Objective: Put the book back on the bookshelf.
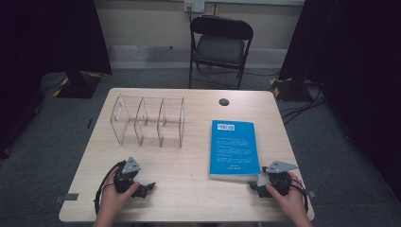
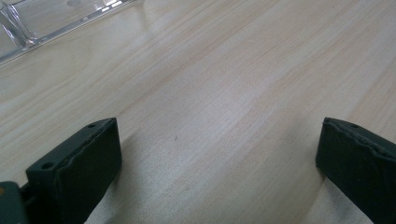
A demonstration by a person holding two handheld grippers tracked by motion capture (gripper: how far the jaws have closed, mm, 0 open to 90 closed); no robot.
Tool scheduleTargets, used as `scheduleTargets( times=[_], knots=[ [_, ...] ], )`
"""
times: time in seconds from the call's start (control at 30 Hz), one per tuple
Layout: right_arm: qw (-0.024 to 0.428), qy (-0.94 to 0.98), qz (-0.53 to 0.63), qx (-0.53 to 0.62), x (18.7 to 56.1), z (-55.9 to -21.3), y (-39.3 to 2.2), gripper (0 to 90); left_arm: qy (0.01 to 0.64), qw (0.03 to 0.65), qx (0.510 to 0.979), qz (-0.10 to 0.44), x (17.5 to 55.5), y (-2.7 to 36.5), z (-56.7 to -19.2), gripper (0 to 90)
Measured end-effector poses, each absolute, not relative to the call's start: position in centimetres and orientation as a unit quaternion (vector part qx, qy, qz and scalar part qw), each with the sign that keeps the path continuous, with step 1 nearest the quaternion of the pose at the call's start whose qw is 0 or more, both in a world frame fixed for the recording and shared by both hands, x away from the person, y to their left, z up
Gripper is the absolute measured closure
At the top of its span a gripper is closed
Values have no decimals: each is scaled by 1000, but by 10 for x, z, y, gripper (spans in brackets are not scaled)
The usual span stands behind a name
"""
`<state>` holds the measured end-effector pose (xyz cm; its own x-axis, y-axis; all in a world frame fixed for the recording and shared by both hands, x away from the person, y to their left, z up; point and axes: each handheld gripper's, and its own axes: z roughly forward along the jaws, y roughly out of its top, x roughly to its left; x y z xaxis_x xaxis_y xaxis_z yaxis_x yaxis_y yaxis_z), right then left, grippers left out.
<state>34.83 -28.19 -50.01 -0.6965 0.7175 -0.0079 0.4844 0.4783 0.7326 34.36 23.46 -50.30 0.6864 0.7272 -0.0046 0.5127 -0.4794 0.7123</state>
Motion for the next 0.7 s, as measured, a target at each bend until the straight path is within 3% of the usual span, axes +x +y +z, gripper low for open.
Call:
scheduleTargets(
  times=[0.7],
  knots=[
    [158,844,369,356,350,-500,-281,135,368,349,849,145,345,231,-501,0]
  ],
)
